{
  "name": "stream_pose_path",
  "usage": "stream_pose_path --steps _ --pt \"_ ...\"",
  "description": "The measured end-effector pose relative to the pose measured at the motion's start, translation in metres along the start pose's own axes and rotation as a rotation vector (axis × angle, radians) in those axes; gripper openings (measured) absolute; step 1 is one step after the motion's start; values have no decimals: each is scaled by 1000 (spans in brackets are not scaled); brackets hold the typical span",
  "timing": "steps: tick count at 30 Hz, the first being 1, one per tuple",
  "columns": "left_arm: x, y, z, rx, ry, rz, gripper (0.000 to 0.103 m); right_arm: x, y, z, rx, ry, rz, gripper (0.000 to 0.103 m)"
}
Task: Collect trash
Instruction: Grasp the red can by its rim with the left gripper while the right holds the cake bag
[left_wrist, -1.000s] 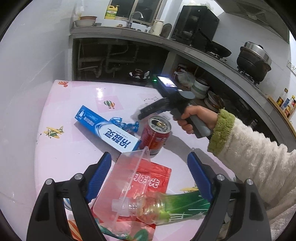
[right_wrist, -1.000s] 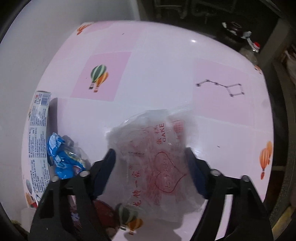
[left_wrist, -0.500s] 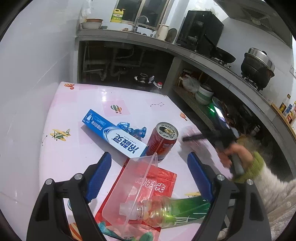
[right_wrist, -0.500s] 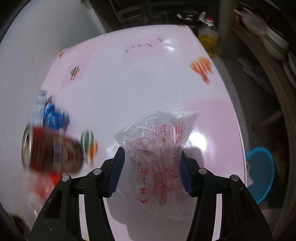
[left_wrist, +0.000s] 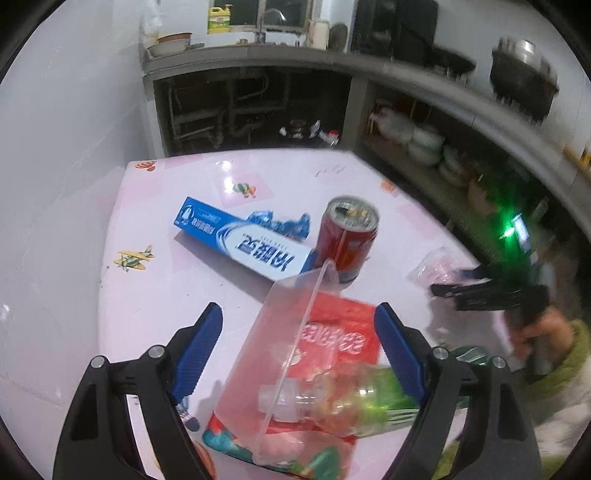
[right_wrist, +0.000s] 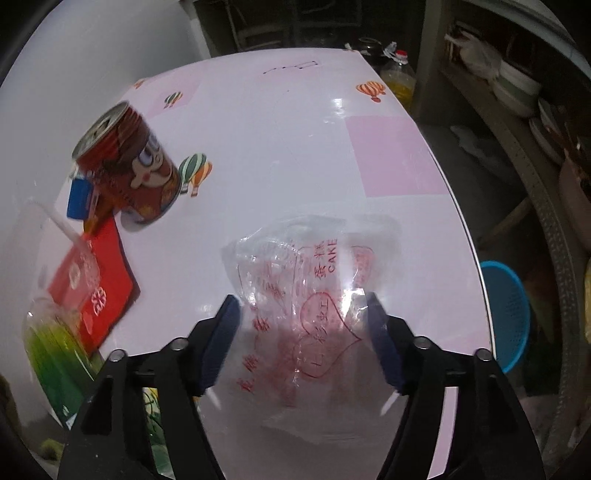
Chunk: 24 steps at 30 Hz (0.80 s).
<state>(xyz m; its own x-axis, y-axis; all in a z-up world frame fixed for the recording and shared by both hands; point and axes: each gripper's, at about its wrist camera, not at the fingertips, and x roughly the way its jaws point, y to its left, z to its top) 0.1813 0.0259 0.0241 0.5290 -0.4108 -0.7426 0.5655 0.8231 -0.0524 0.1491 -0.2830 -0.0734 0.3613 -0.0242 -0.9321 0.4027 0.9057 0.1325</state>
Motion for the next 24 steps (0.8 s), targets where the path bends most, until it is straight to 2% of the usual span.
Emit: stream_pose_path --steps 3,10,14,17,24 --pt "12 -7 2 50 18 54 82 -1 0 0 8 0 15 77" --pt "24 -18 6 124 32 96 81 -5 -9 1 38 -9 53 80" --pt "23 -25 23 126 -7 56 81 -5 -8 -2 38 -13 57 80" --pt "31 -35 44 142 -23 -19 81 -8 -5 -5 43 -21 60 80" --pt "85 -43 91 89 109 -164 81 -10 -3 -7 47 -30 71 80"
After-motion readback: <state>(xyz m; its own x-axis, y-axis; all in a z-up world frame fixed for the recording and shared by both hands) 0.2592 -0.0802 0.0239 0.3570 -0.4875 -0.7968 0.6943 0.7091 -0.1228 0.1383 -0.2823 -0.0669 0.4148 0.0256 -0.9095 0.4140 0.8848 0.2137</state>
